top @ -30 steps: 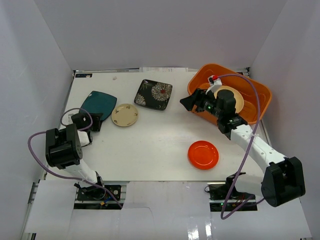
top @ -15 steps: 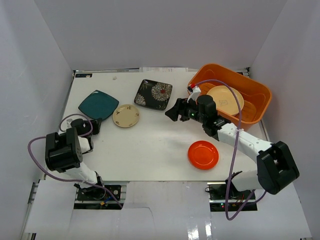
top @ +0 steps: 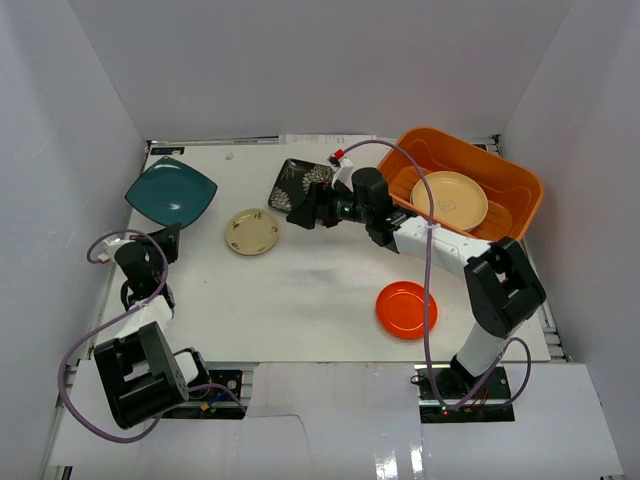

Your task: Place the plates into the plastic bin on the countertop

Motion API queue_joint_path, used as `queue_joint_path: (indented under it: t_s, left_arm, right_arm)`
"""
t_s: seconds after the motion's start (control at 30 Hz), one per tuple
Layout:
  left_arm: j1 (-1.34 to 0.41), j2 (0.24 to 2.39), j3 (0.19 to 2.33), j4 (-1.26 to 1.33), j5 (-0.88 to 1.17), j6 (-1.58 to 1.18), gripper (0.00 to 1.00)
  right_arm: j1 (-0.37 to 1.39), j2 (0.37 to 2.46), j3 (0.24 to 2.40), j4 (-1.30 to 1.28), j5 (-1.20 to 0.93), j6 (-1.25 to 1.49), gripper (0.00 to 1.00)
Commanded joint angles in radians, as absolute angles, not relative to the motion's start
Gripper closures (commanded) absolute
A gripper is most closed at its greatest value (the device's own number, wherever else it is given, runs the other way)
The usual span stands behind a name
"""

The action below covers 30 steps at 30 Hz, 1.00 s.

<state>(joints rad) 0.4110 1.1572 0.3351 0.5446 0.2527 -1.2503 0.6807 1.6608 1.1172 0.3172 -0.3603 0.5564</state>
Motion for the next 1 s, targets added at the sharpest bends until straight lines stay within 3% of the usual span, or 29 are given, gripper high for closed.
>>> queue_joint_path:
  t_s: [0.0, 0.1, 0.33, 0.47, 0.6, 0.67, 0.77, 0.8, 0.9, 0.97]
  left_arm:
    - [0.422, 1.089, 0.386, 0.689, 0.406, -1.290, 1.00]
    - [0.420, 1.098, 0.417, 0.689, 0.565, -1.301, 1.00]
    - [0.399, 1.123, 0.460, 0.716, 0.897, -1.316, 1.00]
    - [0.301, 1.100, 0.508, 0.652, 0.954, -1.264, 1.00]
    - [0.201, 1.109, 0.543, 0.634, 0.982, -1.232, 1.00]
    - [0.155, 1.124, 0.560, 0.638, 1.005, -1.226, 1.00]
    - [0.112, 1.143, 0.592, 0.612, 1.022, -1.198, 1.00]
    - [0.107, 1.141, 0.597, 0.604, 1.020, -1.186, 1.00]
    - [0.104, 1.140, 0.617, 0.580, 1.014, -1.171, 1.00]
    - [0.104, 1.146, 0.627, 0.565, 1.017, -1.166, 0.86]
  right_arm:
    - [0.699, 1.733, 1.218, 0.368, -0.443, 0.615, 0.07]
    - [0.699, 1.775, 1.293, 0.362, -0.439, 0.624, 0.00]
    - [0.696, 1.879, 1.488, 0.223, -0.400, 0.562, 0.06]
    - [0.654, 1.885, 1.522, 0.124, -0.312, 0.496, 0.06]
    - [0.611, 1.876, 1.500, 0.126, -0.386, 0.500, 0.00]
    - [0.604, 1.875, 1.499, 0.123, -0.432, 0.486, 0.05]
    - [0.588, 1.855, 1.470, 0.132, -0.478, 0.502, 0.21]
    - [0.581, 1.841, 1.426, 0.167, -0.473, 0.530, 0.42]
    - [0.558, 1.783, 1.327, 0.262, -0.466, 0.596, 0.82]
    - [0.534, 1.743, 1.292, 0.302, -0.480, 0.626, 0.92]
